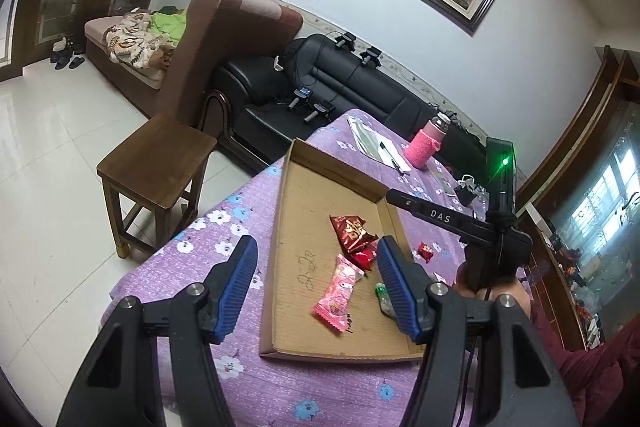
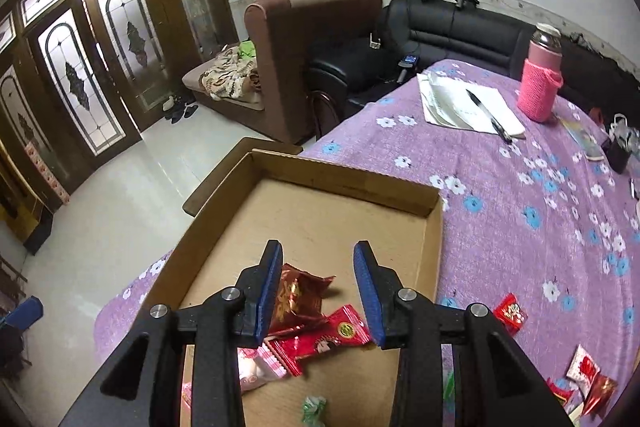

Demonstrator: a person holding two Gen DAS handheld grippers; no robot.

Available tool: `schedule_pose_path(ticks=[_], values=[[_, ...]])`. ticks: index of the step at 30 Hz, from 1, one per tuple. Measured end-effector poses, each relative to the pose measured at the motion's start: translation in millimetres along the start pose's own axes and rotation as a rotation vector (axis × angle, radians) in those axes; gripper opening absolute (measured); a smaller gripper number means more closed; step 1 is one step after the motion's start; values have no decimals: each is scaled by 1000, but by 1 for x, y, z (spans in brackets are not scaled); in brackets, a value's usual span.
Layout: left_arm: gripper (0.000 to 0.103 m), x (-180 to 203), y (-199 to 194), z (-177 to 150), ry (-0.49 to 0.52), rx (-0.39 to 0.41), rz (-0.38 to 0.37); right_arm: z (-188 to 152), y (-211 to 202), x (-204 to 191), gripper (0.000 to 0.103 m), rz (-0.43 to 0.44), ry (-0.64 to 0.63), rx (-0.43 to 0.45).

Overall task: Organize snacks
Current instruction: 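Grasp the dark red packet with the left tool while the right grasps the green-wrapped snack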

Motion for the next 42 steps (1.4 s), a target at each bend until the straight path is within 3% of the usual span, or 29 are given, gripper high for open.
schedule_pose_path(ticks=[6, 11, 18, 23, 27, 32, 38, 42], values=[[63, 21, 17, -2, 9, -37, -40, -6, -19, 27, 40, -32, 44, 12], [63, 64, 51, -10, 65, -118, -149, -32, -60, 79, 40, -102, 128, 25], [65, 137, 105, -46, 134, -230, -300, -133, -181, 207, 46, -349, 342, 56], [65, 195, 143, -101, 173, -359, -339, -197, -229, 269, 46, -405, 450, 26], [65, 228, 179, -125, 203, -443, -319, -211, -206, 287, 46, -297, 466, -32], [65, 267, 238, -139, 405, -531, -277, -198, -141, 276, 46, -161, 380, -82], [65, 287, 285, -170, 770, -637, -230, -183, -97, 254, 46, -130, 206, -115], [65, 288, 302, -177, 849, -677, -243, -182, -89, 255, 46, -158, 161, -94]])
Point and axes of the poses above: each gripper's, at about its wrist camera, not at the fingertips, and y roughly the way its jaws point, x to its right, z to its top, the point moved 10 cm from there along y, roughly the way its jaws point, and after that the axes turned 4 degrees about -z, right-handed, at the moved point
